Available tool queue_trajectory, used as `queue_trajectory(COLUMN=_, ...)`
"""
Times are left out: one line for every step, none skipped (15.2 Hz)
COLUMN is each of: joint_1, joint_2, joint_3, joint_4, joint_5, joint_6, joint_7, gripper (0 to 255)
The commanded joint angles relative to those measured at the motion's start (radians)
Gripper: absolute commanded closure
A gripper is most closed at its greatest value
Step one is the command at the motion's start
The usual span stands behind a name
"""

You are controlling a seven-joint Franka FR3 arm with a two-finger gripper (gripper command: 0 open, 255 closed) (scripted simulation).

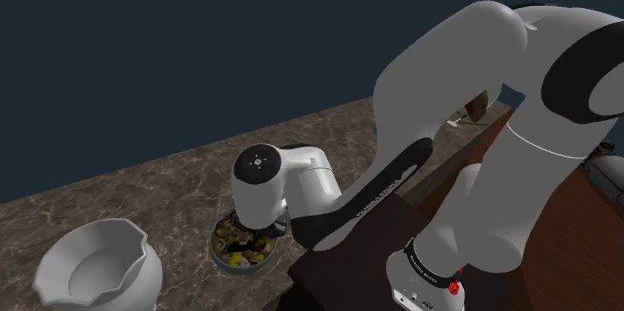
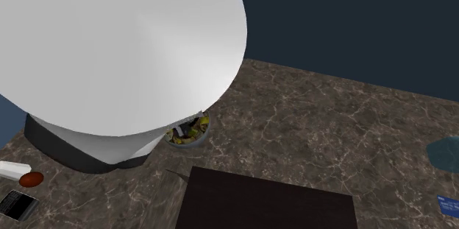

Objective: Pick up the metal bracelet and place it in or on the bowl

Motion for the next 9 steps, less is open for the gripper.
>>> queue_trajectory(joint_1=0.002, joint_2=0.007, joint_3=-0.001, joint_4=-0.001, joint_5=-0.005, joint_6=0.003, joint_7=0.006, gripper=255)
queue_trajectory(joint_1=0.001, joint_2=0.0, joint_3=0.0, joint_4=0.001, joint_5=-0.002, joint_6=0.0, joint_7=0.003, gripper=255)
queue_trajectory(joint_1=0.001, joint_2=0.0, joint_3=0.0, joint_4=0.001, joint_5=-0.002, joint_6=0.0, joint_7=0.003, gripper=0)
queue_trajectory(joint_1=-0.087, joint_2=-0.051, joint_3=0.03, joint_4=-0.027, joint_5=0.276, joint_6=0.043, joint_7=-0.368, gripper=0)
queue_trajectory(joint_1=-0.173, joint_2=-0.073, joint_3=0.057, joint_4=-0.014, joint_5=0.546, joint_6=0.004, joint_7=-0.731, gripper=0)
queue_trajectory(joint_1=-0.251, joint_2=-0.062, joint_3=0.067, joint_4=0.031, joint_5=0.721, joint_6=-0.089, joint_7=-1.006, gripper=0)
queue_trajectory(joint_1=-0.249, joint_2=-0.05, joint_3=0.068, joint_4=0.027, joint_5=0.717, joint_6=-0.073, joint_7=-1.002, gripper=0)
queue_trajectory(joint_1=-0.248, joint_2=-0.037, joint_3=0.069, joint_4=0.024, joint_5=0.711, joint_6=-0.057, joint_7=-0.998, gripper=0)
queue_trajectory(joint_1=-0.246, joint_2=-0.024, joint_3=0.07, joint_4=0.02, joint_5=0.706, joint_6=-0.042, joint_7=-0.993, gripper=0)
